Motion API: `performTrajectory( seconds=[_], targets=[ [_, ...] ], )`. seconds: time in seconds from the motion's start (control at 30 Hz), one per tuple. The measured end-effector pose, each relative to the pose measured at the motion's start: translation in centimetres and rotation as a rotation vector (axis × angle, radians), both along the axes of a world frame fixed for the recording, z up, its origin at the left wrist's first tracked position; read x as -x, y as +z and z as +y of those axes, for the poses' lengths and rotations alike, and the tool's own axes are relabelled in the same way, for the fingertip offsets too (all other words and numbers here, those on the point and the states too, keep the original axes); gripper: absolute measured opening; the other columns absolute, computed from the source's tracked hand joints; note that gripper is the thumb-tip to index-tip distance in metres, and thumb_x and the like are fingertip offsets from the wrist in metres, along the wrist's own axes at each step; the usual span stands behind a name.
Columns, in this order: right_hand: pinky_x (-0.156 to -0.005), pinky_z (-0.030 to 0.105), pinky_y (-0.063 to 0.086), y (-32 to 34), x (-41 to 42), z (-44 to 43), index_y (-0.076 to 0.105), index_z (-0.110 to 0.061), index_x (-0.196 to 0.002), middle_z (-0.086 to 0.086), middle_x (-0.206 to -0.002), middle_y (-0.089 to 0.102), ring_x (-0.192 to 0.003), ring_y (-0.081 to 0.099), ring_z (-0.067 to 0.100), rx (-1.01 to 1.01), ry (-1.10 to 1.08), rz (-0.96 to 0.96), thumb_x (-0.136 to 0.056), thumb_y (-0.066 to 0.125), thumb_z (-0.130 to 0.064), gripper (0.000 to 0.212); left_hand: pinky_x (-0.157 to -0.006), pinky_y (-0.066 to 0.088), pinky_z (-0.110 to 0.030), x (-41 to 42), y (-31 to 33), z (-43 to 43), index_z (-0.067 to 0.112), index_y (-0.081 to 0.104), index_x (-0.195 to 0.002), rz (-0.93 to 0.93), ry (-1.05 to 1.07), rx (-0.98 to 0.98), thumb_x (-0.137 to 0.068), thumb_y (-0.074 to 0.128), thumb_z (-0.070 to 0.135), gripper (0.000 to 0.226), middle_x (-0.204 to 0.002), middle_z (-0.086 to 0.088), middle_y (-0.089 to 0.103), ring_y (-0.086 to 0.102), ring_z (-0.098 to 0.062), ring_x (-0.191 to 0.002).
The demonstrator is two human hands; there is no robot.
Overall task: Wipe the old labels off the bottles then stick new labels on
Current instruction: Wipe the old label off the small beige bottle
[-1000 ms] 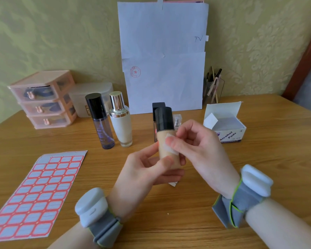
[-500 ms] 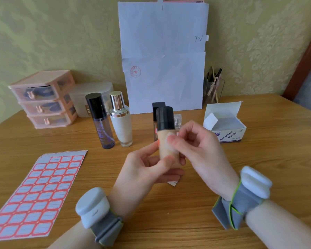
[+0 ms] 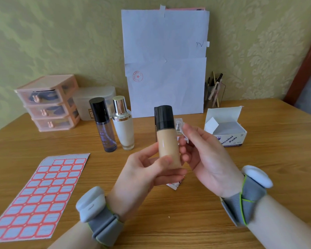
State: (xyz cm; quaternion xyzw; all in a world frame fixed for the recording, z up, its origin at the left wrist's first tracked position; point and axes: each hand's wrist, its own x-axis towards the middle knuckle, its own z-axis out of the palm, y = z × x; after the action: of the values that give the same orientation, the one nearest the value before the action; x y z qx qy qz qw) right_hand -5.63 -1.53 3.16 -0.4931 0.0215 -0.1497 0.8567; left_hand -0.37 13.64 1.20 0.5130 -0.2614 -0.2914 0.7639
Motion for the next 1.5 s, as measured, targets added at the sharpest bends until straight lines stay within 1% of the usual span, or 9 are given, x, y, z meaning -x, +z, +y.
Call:
performTrajectory(
  seconds=[0.1,0.23,0.33,0.57,0.7,0.87,1.0,1.13,1.5],
  targets=[
    [-0.044,0.019,0.045,0.0,0.2,0.1,0.069,-0.021,-0.066,-0.001,-0.063,0.056,-0.052,0.052,0.009,0.081,-0.016,-0.039,-0.082,0.070,-0.030,0.018,-0.069,0.061,-0.030,0.0,0.1,0.1,0.011,0.074,-0.111,-0.011,-0.003,-0.003,-0.084,0.066,0.014,0.028,-0.099,-0.023,0.076,0.076,-0.034,-0.084],
    [-0.049,0.014,0.041,-0.3,0.7,0.0,0.061,-0.020,-0.069,-0.007,-0.061,0.056,-0.053,0.050,0.006,0.639,-0.218,-0.148,-0.076,0.083,-0.028,0.024,-0.073,0.061,-0.030,0.0,0.1,0.2,0.011,0.071,-0.118,-0.062,0.007,-0.050,-0.084,0.072,0.016,0.034,-0.100,-0.024,0.076,0.076,-0.037,-0.089],
    [-0.051,0.015,0.040,-0.7,0.8,0.4,0.054,-0.024,-0.064,-0.009,-0.058,0.052,-0.054,0.047,0.004,0.829,-0.343,-0.148,-0.071,0.081,-0.039,0.032,-0.077,0.062,-0.031,0.3,-0.2,0.2,0.021,0.073,-0.115,-0.203,0.016,-0.105,-0.092,0.070,0.006,0.028,-0.097,-0.022,0.076,0.075,-0.038,-0.092],
    [-0.040,0.038,0.049,-0.9,0.6,0.4,0.054,-0.018,-0.074,0.007,-0.063,0.053,-0.050,0.055,0.018,0.711,-0.245,-0.097,-0.078,0.079,-0.036,0.032,-0.078,0.063,-0.035,0.3,0.1,0.1,0.018,0.076,-0.110,-0.124,0.024,-0.089,-0.086,0.076,0.013,0.025,-0.095,-0.025,0.076,0.074,-0.041,-0.093],
    [-0.037,0.027,0.042,-0.8,0.5,0.5,0.049,-0.015,-0.069,-0.003,-0.054,0.051,-0.045,0.049,0.015,0.663,-0.352,-0.081,-0.080,0.077,-0.044,0.043,-0.079,0.063,-0.039,0.6,-0.2,-0.2,0.020,0.075,-0.106,-0.226,0.031,-0.126,-0.089,0.071,0.002,0.025,-0.091,-0.020,0.077,0.074,-0.040,-0.091],
    [-0.040,0.032,0.045,-0.6,0.4,0.0,0.050,-0.012,-0.076,0.003,-0.061,0.053,-0.047,0.053,0.022,0.624,-0.165,-0.083,-0.080,0.081,-0.023,0.033,-0.077,0.063,-0.034,0.2,0.2,0.3,0.016,0.073,-0.113,-0.153,0.017,-0.109,-0.089,0.073,0.008,0.025,-0.093,-0.023,0.077,0.074,-0.041,-0.091],
    [-0.031,0.023,0.033,-0.4,0.6,-0.5,0.047,-0.012,-0.074,0.001,-0.054,0.052,-0.041,0.047,0.020,0.564,-0.190,-0.090,-0.085,0.072,-0.033,0.035,-0.076,0.063,-0.038,0.6,0.1,0.0,0.015,0.074,-0.109,-0.155,0.027,-0.110,-0.082,0.074,0.012,0.027,-0.094,-0.021,0.077,0.075,-0.040,-0.089],
    [-0.041,0.018,0.039,-0.4,0.5,-0.3,0.048,-0.016,-0.075,0.003,-0.061,0.051,-0.047,0.048,0.011,0.598,-0.142,-0.100,-0.079,0.080,-0.024,0.033,-0.080,0.063,-0.041,0.5,0.2,0.1,0.013,0.070,-0.118,-0.163,0.039,-0.109,-0.087,0.074,0.008,0.032,-0.098,-0.021,0.077,0.074,-0.043,-0.091],
    [-0.035,0.019,0.031,-0.4,0.5,-0.6,0.048,-0.009,-0.081,0.000,-0.057,0.053,-0.035,0.041,0.015,0.636,-0.156,-0.089,-0.089,0.068,-0.038,0.037,-0.075,0.063,-0.037,0.4,0.0,0.1,0.016,0.072,-0.113,-0.185,0.057,-0.114,-0.081,0.072,0.012,0.032,-0.093,-0.022,0.077,0.075,-0.040,-0.087]
  ],
)
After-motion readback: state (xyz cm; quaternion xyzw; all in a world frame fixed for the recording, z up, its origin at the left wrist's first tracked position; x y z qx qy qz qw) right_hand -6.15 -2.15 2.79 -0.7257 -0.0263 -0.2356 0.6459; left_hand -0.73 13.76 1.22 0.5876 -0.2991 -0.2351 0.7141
